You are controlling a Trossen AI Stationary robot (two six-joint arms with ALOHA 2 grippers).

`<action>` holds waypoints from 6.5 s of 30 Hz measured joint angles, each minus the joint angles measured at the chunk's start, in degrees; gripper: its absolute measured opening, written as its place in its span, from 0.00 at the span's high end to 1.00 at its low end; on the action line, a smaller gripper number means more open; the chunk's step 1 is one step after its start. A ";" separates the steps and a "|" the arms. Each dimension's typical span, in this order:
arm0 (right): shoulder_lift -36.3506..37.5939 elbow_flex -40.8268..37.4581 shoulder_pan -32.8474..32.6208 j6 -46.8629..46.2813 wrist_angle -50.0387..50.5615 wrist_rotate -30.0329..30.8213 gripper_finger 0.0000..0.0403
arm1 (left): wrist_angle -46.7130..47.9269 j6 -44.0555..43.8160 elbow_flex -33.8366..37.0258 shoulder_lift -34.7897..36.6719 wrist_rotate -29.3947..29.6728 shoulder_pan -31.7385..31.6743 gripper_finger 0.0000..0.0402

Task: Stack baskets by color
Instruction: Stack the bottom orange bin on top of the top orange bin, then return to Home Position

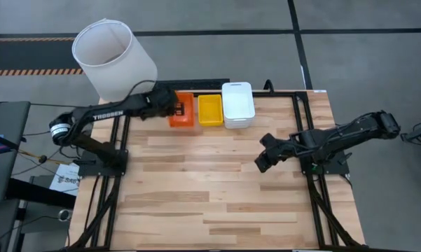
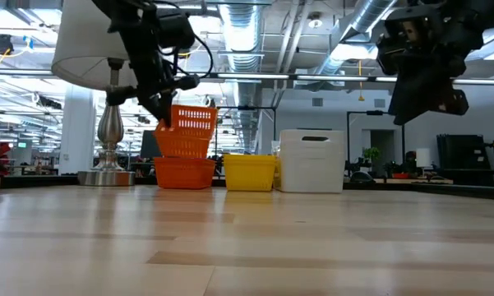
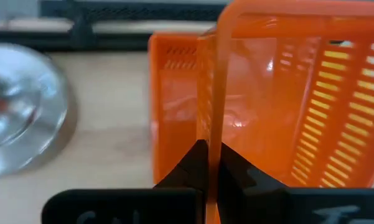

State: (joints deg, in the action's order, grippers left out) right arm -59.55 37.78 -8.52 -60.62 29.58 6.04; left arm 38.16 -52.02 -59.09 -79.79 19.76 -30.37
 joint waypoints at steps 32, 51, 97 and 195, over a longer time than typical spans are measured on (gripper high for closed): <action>0.00 0.00 4.18 0.96 0.00 -0.11 0.71 | -6.42 8.62 -0.04 -9.49 -13.64 -7.23 0.93; 0.00 0.00 4.18 2.60 0.02 -0.17 0.71 | -2.44 7.27 -9.77 -9.42 -13.48 -7.06 0.46; 0.00 9.33 6.96 23.44 -5.00 -1.64 0.71 | -16.72 12.41 -11.69 9.13 -3.08 12.99 0.91; 59.39 -37.35 3.83 45.84 -32.96 4.49 0.71 | -24.41 28.64 53.70 79.69 -14.23 23.89 0.91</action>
State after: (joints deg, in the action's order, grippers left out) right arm -0.15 0.43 -4.69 -14.78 -3.37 10.53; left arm 13.76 -23.38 -5.39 -0.10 5.53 -6.48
